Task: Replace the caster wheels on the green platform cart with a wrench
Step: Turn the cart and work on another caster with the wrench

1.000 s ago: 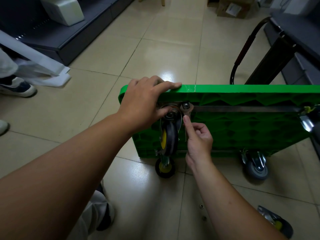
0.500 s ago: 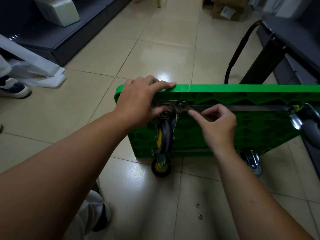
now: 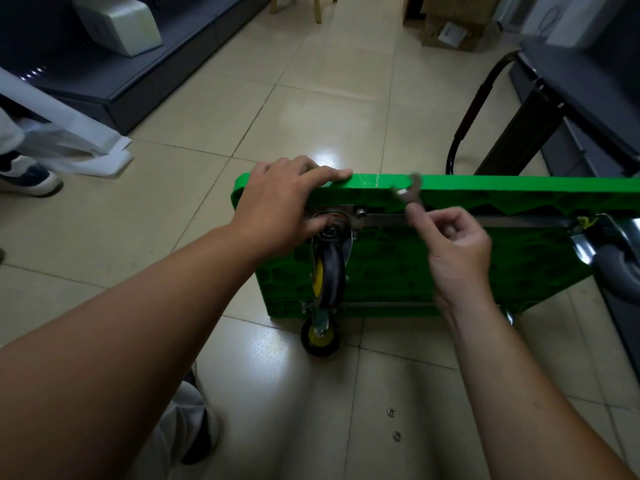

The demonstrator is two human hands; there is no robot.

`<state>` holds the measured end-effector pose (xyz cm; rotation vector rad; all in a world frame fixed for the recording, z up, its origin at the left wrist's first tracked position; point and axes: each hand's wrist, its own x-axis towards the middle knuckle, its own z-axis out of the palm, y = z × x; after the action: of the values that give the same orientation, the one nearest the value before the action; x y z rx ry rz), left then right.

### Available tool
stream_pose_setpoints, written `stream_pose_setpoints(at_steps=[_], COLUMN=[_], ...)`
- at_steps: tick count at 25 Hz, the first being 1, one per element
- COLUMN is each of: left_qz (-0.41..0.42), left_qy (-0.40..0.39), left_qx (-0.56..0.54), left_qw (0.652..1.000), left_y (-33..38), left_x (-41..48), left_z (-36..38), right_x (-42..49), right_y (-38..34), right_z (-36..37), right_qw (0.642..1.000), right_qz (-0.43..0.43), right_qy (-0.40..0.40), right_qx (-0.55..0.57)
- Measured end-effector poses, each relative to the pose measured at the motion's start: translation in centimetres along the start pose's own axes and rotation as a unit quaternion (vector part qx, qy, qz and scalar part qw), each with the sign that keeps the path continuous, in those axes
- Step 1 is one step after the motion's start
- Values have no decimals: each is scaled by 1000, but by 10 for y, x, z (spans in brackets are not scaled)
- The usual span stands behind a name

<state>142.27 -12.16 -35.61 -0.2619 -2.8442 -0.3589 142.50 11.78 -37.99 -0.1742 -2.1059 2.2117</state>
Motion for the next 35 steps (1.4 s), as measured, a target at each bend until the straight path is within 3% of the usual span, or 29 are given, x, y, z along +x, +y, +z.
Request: stream_pose_setpoints(at_steps=[2,4,15,24,27,32,35], left_qz=[-1,0,1,-1,-4,-1,-3], left_qy=[1,3,14,9,3,1,-1], left_qx=[-1,0,-2,2,2,2,-3], left_qw=[1000,1000,1000,1000,1000,1000,1000], left_y=[-1,-1,-2,1,0,2,2], left_x=[0,0,-1,1,2,1,-1], left_z=[0,1,2,1,1,-1,-2], right_x=[-9,-17,-16,16,13,13,14], right_y=[20,41,77,56,36,-41,-50], right_z=[16,31,58,28,16,20,20], right_qw=[986,979,982,988,946,782,758], right_qz=[107,145,158,-16,-109,-254,-250], right_qy=[38,46,73,56,81,41,16], right_qx=[124,133,72,-147,-293,-567,-602])
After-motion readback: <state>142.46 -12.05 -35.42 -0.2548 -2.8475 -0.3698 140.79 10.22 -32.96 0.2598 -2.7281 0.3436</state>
